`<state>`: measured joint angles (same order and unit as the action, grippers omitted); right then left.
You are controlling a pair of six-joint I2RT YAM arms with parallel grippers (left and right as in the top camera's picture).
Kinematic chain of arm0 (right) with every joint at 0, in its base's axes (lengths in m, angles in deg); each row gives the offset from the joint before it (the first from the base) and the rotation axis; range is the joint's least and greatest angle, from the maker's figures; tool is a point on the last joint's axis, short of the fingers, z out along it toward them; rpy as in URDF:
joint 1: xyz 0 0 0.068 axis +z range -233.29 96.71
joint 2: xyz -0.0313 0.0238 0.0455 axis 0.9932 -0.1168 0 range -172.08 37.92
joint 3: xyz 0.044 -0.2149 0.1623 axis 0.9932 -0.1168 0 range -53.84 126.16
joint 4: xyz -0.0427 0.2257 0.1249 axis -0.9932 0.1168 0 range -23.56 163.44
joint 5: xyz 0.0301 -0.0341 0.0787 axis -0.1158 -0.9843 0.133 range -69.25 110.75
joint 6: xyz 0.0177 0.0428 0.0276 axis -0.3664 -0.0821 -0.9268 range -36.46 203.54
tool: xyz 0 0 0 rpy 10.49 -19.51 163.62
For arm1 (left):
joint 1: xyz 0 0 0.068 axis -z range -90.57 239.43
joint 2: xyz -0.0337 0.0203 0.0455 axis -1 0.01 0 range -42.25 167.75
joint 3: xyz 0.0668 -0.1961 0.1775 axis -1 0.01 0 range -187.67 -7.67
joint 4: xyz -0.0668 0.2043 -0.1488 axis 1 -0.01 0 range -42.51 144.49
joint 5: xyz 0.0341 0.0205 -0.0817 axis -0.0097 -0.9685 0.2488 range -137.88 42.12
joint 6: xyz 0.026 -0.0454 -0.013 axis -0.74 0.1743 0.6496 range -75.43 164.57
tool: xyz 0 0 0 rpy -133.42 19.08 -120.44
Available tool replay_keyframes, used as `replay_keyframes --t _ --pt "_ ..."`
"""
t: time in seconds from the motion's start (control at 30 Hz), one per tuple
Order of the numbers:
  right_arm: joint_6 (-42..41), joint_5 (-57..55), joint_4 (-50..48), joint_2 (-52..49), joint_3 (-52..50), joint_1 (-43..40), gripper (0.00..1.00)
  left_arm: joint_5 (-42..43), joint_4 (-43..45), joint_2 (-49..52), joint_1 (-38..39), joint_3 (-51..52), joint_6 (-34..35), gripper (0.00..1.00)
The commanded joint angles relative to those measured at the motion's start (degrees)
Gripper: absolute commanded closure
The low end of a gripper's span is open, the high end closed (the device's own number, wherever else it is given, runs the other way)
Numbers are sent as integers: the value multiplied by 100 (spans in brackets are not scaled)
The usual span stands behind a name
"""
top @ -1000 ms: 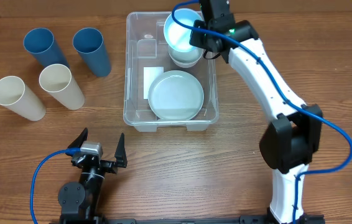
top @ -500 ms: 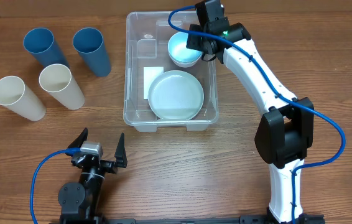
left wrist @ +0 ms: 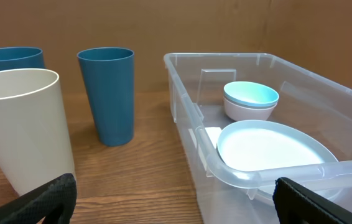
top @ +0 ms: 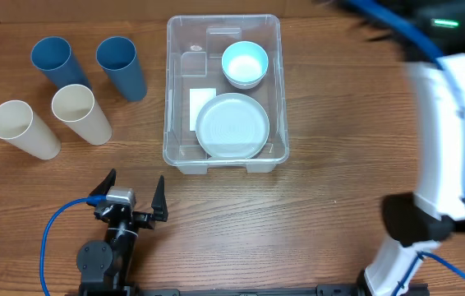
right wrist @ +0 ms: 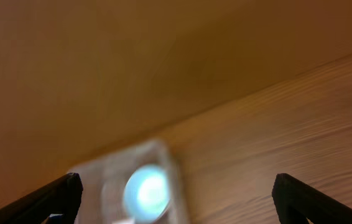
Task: Pack container
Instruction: 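Retract the right arm and swing the left gripper toward the cups, then grasp the front cream cup with the left gripper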
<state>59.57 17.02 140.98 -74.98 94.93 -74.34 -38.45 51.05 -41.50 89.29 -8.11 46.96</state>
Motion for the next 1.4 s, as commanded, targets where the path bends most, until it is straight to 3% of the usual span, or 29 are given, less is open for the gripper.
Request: replay_keyframes --t 0.0,0.1,0.27,0.37,0.47,0.53,0.6,0.8,0.93,1.07,1.13,1.23,1.3,1.37 --pt "-17 -223 155 199 107 -1353 0 -704 0 -44 -31 17 -511 0" --pt "-20 -223 385 173 76 -2072 0 -1285 -61 -44 -31 17 -525 0" --pt "-17 -223 409 173 76 -2710 0 -1270 103 -44 -31 17 -516 0" --pt "-17 -223 409 173 76 -2785 0 -479 7 -44 -20 17 -175 0" --pt "-17 -223 409 173 76 -2782 0 -210 50 -44 -22 17 -33 0" --pt "-17 -223 409 173 76 -2782 0 1047 380 -44 -20 -35 175 0" --pt "-17 -221 409 173 76 -2782 0 1178 175 -44 -20 -243 459 0" --pt "-20 -221 409 173 76 -2782 0 658 -756 623 -24 -1967 531 0" --pt "-20 -221 409 173 76 -2782 0 634 -1963 2369 -22 -3982 483 0" --pt "-20 -223 409 173 76 -2782 0 2017 -3508 4242 -22 -6325 -321 0" --pt "-17 -223 409 173 76 -2782 0 2761 -3775 4896 -22 -7123 -632 0" --pt "-20 -221 409 173 76 -2782 0 3171 -3838 5545 -22 -7713 -627 0" --pt "-20 -223 409 173 76 -2782 0 2935 -4048 5831 -22 -8002 -597 0" --pt "-20 -223 409 173 76 -2782 0 2081 -4483 6155 -22 -8369 -317 0"
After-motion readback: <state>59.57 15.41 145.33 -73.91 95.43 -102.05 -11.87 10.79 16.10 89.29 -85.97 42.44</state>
